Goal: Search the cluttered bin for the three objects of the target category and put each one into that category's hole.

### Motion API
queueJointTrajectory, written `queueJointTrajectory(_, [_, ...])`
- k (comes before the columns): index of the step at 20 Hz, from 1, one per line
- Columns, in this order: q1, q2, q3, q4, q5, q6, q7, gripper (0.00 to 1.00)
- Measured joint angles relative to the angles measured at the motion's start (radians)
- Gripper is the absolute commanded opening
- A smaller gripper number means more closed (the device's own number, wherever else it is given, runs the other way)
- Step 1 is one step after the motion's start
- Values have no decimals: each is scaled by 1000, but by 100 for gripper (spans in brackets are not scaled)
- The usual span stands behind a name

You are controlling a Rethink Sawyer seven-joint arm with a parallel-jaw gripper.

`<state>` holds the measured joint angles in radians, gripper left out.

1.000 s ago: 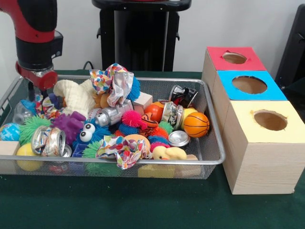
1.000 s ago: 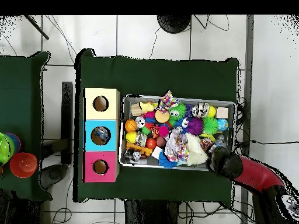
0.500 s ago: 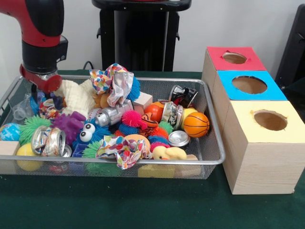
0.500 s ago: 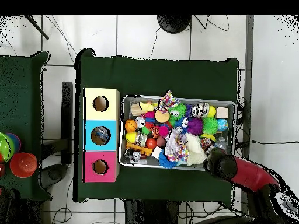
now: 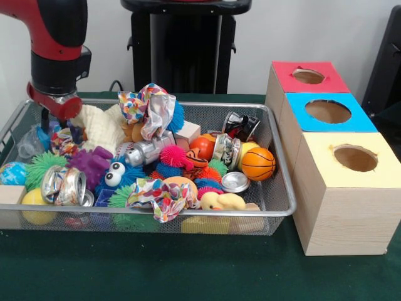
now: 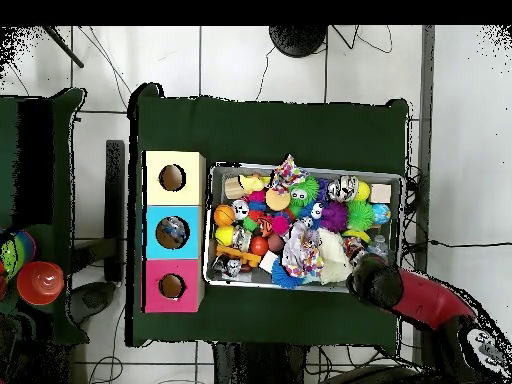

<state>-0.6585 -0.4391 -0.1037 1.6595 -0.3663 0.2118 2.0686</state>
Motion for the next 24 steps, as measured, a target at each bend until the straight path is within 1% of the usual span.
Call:
queueJointTrajectory(3, [22, -27, -16, 0, 21, 0, 0, 100])
queueJointTrajectory(11, [40, -75, -38, 1, 56, 0, 0, 100])
queueJointTrajectory(12, [47, -94, -47, 2, 70, 4, 0, 100])
queueJointTrajectory(18, [80, -136, -73, 5, 112, 10, 0, 100])
queueJointTrajectory(24, [104, -132, -95, 9, 147, 10, 2, 100])
